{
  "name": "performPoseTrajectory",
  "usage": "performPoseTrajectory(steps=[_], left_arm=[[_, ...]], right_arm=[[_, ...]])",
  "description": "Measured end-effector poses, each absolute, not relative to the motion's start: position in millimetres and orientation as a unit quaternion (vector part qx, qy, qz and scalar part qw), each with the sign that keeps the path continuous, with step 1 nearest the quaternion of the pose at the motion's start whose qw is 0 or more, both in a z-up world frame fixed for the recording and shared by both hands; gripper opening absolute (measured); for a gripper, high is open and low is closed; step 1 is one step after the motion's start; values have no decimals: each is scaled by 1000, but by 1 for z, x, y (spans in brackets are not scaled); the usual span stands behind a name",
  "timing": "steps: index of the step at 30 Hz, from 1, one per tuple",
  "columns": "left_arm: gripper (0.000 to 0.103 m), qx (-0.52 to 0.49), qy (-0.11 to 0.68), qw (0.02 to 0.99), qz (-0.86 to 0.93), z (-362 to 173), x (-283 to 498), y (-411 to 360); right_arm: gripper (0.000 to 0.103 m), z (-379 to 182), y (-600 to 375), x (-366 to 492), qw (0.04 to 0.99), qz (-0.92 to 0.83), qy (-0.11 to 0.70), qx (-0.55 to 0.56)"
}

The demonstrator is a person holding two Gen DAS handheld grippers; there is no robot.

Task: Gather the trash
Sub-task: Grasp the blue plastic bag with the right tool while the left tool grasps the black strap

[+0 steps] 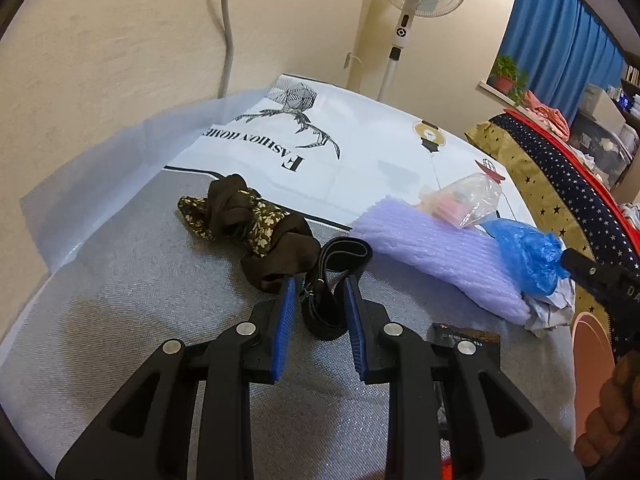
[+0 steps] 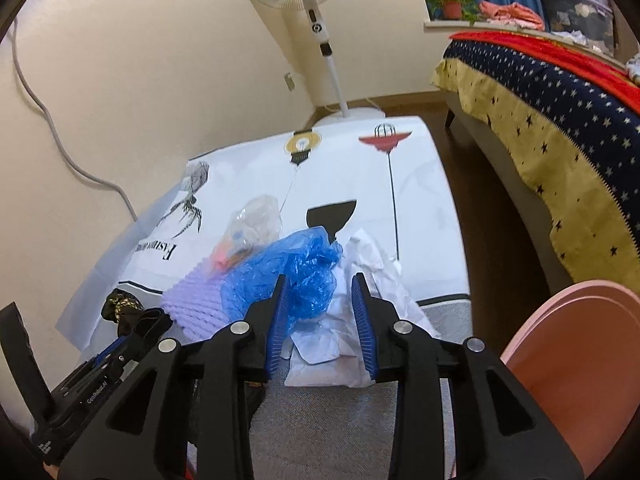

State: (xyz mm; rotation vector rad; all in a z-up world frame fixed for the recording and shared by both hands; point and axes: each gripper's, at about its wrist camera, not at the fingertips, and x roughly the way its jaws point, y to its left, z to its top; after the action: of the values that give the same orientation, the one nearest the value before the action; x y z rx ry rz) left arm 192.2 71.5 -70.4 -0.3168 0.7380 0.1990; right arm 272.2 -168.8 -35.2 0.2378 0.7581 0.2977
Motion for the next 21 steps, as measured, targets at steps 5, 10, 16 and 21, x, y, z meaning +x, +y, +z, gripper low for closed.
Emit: performPoseTrajectory(steps=[5, 10, 16, 21], left_arm=[[24, -154, 368, 913, 88, -73, 194, 70], [7, -147, 369, 914, 84, -70, 192, 69], [5, -147, 354, 920, 76, -56, 183, 64], [5, -149, 337, 927, 68, -41, 173, 62]], right_arm=[[11, -41, -163, 276, 906, 151, 378, 114], [1, -31, -162, 271, 911, 158, 364, 109], [1, -9, -167, 254, 922, 163, 335, 108], [1, 8, -173, 235, 929, 165, 315, 103]])
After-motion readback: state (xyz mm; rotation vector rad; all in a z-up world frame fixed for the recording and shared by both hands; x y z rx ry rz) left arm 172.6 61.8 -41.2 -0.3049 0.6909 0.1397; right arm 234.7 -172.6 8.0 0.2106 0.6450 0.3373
